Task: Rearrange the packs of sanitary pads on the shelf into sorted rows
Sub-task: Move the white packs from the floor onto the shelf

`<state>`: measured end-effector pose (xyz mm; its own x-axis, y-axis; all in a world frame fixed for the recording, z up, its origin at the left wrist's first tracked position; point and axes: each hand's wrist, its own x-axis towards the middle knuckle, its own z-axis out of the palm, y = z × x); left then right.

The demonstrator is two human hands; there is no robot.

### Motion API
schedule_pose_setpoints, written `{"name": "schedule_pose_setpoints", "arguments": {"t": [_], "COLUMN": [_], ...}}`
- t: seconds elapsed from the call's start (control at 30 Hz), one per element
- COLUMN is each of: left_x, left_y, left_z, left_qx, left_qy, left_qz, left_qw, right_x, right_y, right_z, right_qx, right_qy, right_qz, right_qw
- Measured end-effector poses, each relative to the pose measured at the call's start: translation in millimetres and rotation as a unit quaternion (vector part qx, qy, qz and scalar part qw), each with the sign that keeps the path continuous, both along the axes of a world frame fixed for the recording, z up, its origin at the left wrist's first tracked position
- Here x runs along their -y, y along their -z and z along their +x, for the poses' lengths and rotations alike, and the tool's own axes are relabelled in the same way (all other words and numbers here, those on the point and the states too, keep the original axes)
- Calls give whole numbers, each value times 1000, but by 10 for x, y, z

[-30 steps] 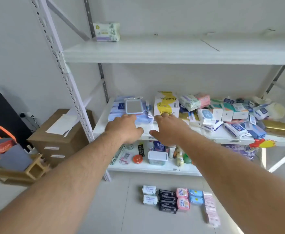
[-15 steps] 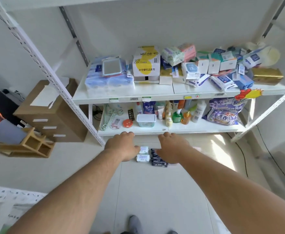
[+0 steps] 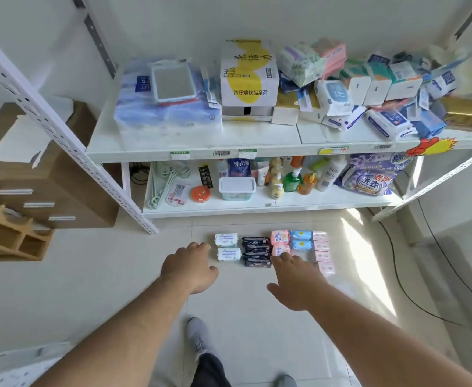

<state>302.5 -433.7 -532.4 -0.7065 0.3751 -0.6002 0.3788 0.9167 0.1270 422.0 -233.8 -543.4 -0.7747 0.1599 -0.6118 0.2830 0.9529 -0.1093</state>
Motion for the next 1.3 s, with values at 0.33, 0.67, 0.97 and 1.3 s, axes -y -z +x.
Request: {"name": "schedule_pose_setpoints", "arguments": {"t": [0.33,0.67,0.97,1.3], "left_x": [258,-74,-230,-435], "left_y": [1332,3362,5594,6930], "left_z": [-1171,-1658,-2041,-2458], "left_qx": [35,28,-13,-49], "left_qy": [28,18,26,69], "left_qz": [-17,-11,2,48], "left_qw": [999,999,1000,995], "right_x": [331,-7,-213,-271], "right_y": [1217,3359,5694,7144], "right_z": [-974,-1595,-1839,-2309], "right_qx": [50,57,26,-32], "right_qy": [36,60,34,-73], "right_qz": [-33,-56,-23,51], "right_qw": [998,995,999,996]}}
